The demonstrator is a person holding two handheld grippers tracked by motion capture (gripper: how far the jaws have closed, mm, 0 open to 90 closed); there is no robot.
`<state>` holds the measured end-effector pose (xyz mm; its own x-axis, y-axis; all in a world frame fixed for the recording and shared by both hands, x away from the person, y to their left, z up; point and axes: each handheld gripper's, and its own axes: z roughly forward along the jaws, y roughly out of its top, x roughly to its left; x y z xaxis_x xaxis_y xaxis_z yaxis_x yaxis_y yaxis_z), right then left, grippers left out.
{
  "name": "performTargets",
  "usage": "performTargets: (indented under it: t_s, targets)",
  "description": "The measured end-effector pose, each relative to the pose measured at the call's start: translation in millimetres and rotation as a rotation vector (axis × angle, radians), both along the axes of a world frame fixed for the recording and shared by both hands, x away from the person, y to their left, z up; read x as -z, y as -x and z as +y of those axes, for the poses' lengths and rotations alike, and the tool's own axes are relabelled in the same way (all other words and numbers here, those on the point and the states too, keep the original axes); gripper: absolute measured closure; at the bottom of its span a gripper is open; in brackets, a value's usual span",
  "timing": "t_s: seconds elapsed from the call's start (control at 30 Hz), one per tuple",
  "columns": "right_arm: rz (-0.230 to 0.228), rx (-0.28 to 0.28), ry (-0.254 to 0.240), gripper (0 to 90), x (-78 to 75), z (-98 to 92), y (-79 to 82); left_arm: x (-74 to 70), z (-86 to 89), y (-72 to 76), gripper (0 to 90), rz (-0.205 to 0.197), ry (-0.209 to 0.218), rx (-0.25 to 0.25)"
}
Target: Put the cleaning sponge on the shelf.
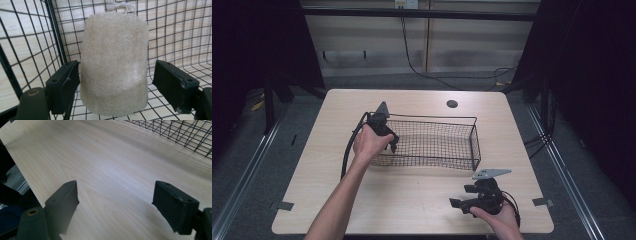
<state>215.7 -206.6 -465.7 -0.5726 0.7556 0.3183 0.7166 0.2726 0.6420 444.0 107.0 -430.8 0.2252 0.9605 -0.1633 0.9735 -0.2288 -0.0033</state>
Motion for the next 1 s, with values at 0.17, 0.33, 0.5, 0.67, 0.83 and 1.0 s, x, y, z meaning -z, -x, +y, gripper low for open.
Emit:
performTargets:
  t_s: [0.17,0.33,0.5,0.67,0.83,1.0]
  targets:
    - [-0.003,-0.003,0.002,19.7,0.1,0.1,-0.1,-6.8,4.7,1.2,19.2,-0.027,0.025,-0.008]
    - [0.000,0.000,0.000,19.8,0.0,0.2,-0.2,-12.3,10.0,1.9,19.7,-0.026,0.060,0.006]
    - [0.001,0.002,0.000,19.7,0.1,0.0,-0.5,-21.5,15.9,4.5,19.0,-0.067,0.103,0.012]
    - [0.003,0.004,0.002,19.7,0.2,0.1,-0.7,-30.4,21.9,9.2,18.3,-0.091,0.139,0.024]
    - [0.002,0.004,0.000,19.7,0.1,0.2,-0.4,-42.2,32.2,14.4,18.1,-0.145,0.227,0.043]
    - [0.001,0.002,0.001,19.7,0.3,0.3,-0.7,-50.6,33.7,22.2,17.6,-0.157,0.285,0.148]
